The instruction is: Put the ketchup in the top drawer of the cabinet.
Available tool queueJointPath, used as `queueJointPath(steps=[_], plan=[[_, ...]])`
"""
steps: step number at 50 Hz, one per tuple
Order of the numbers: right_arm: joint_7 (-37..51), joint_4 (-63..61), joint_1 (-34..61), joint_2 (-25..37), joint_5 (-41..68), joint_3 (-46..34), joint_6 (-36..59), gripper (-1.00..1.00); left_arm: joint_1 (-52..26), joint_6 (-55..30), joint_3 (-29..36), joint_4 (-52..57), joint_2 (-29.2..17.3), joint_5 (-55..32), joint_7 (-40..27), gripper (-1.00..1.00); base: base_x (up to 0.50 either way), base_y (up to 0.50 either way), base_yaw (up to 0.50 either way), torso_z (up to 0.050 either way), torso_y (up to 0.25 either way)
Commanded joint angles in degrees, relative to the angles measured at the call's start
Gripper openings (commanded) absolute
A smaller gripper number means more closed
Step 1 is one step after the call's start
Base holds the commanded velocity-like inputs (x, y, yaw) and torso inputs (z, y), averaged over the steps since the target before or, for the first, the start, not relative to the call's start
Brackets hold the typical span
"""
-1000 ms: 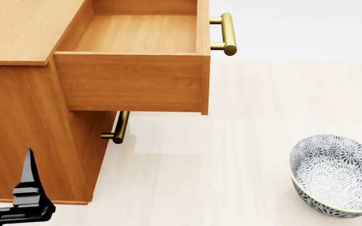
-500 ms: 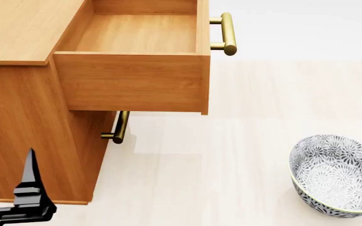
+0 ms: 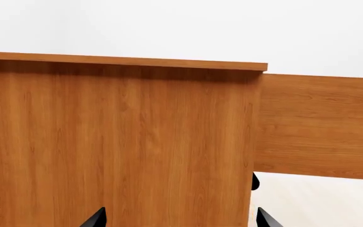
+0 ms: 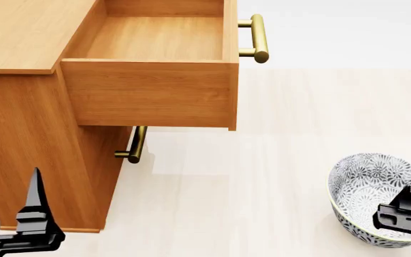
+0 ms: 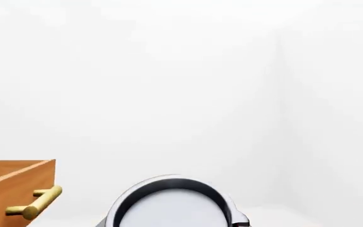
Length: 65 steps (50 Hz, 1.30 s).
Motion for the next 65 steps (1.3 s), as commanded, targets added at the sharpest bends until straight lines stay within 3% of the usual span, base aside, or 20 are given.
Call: queueJointPath(steps=[1,23,45,47,65], plan=[[3.2,-5.9,10.8,4.6,3.1,-2.2,8.4,-1.0,0.0,0.1,0.0,0.1,-0.2,-0.2,-0.2,1.0,0.0,0.0,0.0,0.0,0.0],[7.2,-7.8,29.4,9.7,10.8,-5.6,16.6,-1.0,-0.2,0.4,0.4,-0.3,-0.4,-0.2,-0.6,1.0,0.0,0.0,0.0,0.0,0.0],[7.6,-8.0,32.3,10.0,11.4,-6.7,16.6,-1.0,-0.3,0.9,0.5,-0.9,-0.5,-0.5,-0.6,1.0,0.0,0.0,0.0,0.0,0.0],[6.5,-6.2,41.0,8.1,11.5,-11.1,16.3,-1.0,0.1,1.3,0.4,-0.8,-0.5,-0.4,-0.7,1.0,0.0,0.0,0.0,0.0,0.0],[2.3,1.6,57.4,0.7,10.9,-20.3,14.9,-1.0,0.9,1.4,-0.4,0.7,-1.2,-0.9,-1.5,1.0,0.0,0.0,0.0,0.0,0.001]])
